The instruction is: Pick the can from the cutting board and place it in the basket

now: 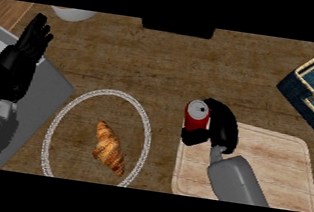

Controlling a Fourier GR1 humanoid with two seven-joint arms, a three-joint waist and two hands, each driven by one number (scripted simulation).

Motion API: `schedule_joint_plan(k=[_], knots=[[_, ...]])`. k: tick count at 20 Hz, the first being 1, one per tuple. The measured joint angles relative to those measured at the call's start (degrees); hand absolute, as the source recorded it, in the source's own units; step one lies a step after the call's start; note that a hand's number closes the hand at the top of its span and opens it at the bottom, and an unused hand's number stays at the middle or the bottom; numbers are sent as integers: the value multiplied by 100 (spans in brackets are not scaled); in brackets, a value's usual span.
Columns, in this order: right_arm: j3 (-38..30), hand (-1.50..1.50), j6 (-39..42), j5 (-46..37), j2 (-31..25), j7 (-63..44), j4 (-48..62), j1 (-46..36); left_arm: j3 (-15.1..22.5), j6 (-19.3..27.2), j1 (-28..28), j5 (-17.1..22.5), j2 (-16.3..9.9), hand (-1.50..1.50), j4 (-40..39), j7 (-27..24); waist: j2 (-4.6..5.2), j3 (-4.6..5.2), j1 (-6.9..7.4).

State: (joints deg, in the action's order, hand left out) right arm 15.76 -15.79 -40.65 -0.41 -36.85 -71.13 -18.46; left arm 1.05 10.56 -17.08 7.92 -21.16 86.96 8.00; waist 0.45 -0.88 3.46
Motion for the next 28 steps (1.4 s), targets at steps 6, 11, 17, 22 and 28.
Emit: schedule_joint_plan(k=[6,11,17,22,28], knots=[[-55,150,-1126,839,32,1003,361,-669,3,67,123,-122,64,0,60,-62,-39,-28,-66],[-63,150,-1936,1220,38,1418,258,-1186,-92,62,192,-135,39,0,83,-5,-69,-21,-150],[-184,150,-2030,773,-158,705,-19,-1820,-220,53,359,-156,28,0,155,-35,-117,-13,-305],[-559,150,-1817,459,-425,-61,-40,-2540,-236,67,378,-214,54,0,223,101,-115,-5,-326],[-1204,150,-1881,330,-782,-501,113,-3296,-215,72,405,-277,163,0,288,6,-97,-11,-309]])
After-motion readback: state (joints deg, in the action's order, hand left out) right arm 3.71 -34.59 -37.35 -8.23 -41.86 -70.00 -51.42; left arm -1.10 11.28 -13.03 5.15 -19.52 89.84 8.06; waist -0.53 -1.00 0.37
